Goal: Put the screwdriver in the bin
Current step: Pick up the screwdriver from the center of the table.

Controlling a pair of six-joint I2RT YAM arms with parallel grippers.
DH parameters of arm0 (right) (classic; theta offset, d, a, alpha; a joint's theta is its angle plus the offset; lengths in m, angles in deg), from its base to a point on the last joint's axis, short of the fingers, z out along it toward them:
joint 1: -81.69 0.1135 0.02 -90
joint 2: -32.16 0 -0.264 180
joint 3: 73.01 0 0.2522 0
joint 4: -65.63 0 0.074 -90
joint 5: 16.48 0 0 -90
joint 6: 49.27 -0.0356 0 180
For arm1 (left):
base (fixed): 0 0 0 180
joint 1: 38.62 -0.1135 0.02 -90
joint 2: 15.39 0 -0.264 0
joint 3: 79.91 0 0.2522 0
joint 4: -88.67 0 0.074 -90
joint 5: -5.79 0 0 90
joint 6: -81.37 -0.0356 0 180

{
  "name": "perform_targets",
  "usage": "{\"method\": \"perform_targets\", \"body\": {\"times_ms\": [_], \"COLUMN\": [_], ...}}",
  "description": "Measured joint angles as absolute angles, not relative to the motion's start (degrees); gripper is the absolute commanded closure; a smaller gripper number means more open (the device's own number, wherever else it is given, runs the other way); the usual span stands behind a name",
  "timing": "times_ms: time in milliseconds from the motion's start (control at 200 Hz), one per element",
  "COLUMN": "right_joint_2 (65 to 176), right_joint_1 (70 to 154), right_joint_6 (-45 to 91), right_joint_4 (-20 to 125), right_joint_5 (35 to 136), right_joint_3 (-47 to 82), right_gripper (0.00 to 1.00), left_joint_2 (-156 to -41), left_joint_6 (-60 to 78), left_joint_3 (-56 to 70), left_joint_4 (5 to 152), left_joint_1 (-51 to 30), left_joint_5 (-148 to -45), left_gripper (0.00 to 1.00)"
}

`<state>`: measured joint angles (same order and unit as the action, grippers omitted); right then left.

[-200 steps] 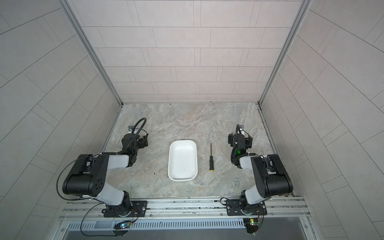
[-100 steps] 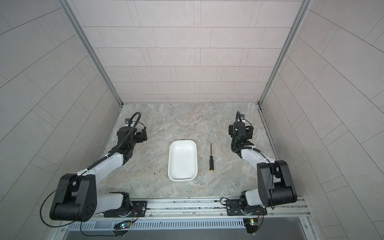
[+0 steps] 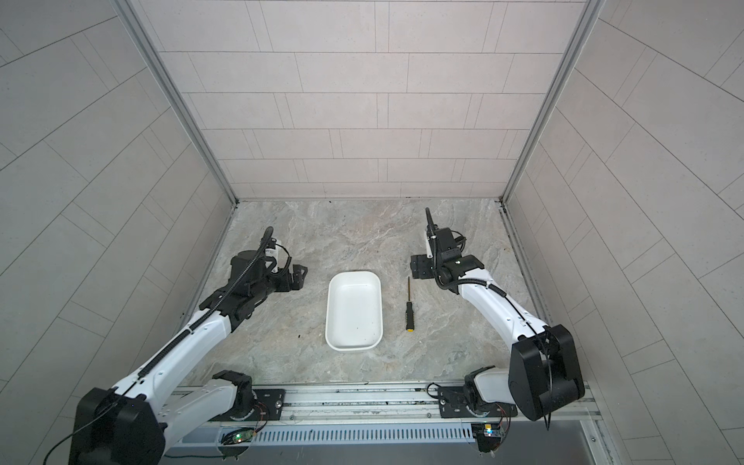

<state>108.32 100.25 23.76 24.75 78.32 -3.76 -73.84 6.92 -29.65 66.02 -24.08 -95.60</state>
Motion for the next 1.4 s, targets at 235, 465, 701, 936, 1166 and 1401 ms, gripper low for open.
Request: {"method": "perform_targets", "body": {"times_ms": [235,465,701,936,1166,1401], "right_joint_2": [108.3,110.0,110.5,112.2,115.1,116.8], "right_joint_1": [104.8,105.1,106.8,108.7,110.6,110.7], "right_joint_6": [20.7,19.5,18.2,16.8,16.1,15.3], "right_joint_4": [19.3,18.6,19.5,21.7,22.3,23.2], "right_joint_5": [81.8,86.6,88.4,88.2,86.7,85.1], "right_joint_3": [-9.4,-14.3,-15.7,-16.4,-16.5,-16.3], "right_gripper": [0.21,0.26,0.32,0.40,0.45,0.54], "left_joint_2": [-67.2,-57.3,-54.5,-55.2,-55.9,-56.0], "left_joint_6": [9.6,11.1,12.8,12.9,12.8,12.8], "left_joint_3": [-34.8,-39.0,-42.7,-42.9,-43.2,-43.3], "left_joint_4": [63.5,60.1,59.9,60.0,60.1,60.2], "left_joint_1": [-20.8,-20.5,-20.5,-20.5,-20.5,-20.5], "left_joint_5": [-100.3,-101.5,-102.3,-102.3,-102.4,-102.5], "left_gripper": [0.00,0.00,0.00,0.00,0.00,0.00]}}
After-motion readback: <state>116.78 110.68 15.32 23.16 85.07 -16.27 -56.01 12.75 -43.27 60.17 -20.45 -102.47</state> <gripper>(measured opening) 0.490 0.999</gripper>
